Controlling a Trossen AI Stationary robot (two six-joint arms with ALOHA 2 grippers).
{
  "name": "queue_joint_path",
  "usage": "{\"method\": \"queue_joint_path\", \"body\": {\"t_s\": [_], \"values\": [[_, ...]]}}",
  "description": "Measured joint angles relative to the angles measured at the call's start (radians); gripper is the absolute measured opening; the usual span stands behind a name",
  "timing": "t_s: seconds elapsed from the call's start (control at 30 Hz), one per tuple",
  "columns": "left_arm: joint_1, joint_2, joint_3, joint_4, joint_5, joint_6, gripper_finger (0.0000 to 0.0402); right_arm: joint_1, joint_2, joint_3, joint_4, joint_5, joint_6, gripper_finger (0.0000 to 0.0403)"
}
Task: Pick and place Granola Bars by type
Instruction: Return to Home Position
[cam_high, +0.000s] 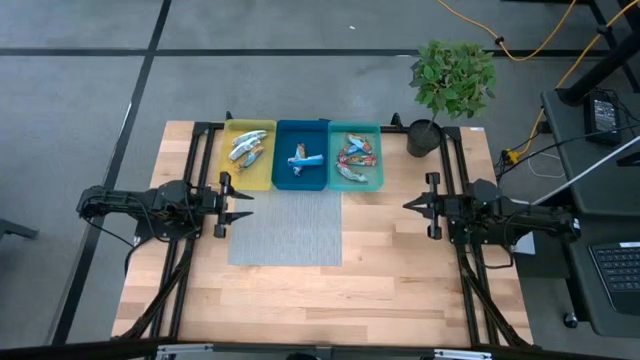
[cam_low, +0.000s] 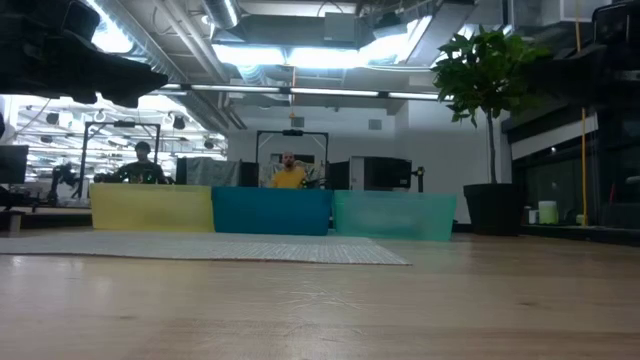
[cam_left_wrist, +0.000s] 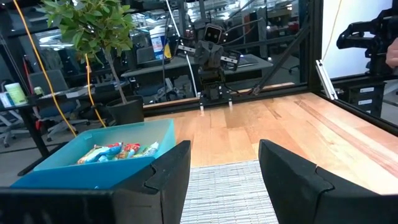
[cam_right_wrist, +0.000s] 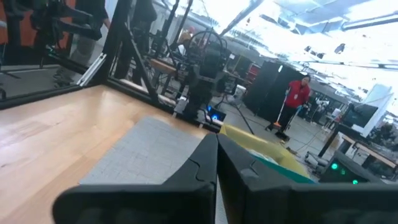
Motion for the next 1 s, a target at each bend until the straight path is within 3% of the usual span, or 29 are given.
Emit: {"method": "queue_joint_path", "body": {"t_s": [1.0], "values": [[0.000,0.000,0.000,0.000,0.000,0.000,0.0182,0.000,0.000,0.000,0.024,-0.014,-0.002,0.0022]]}}
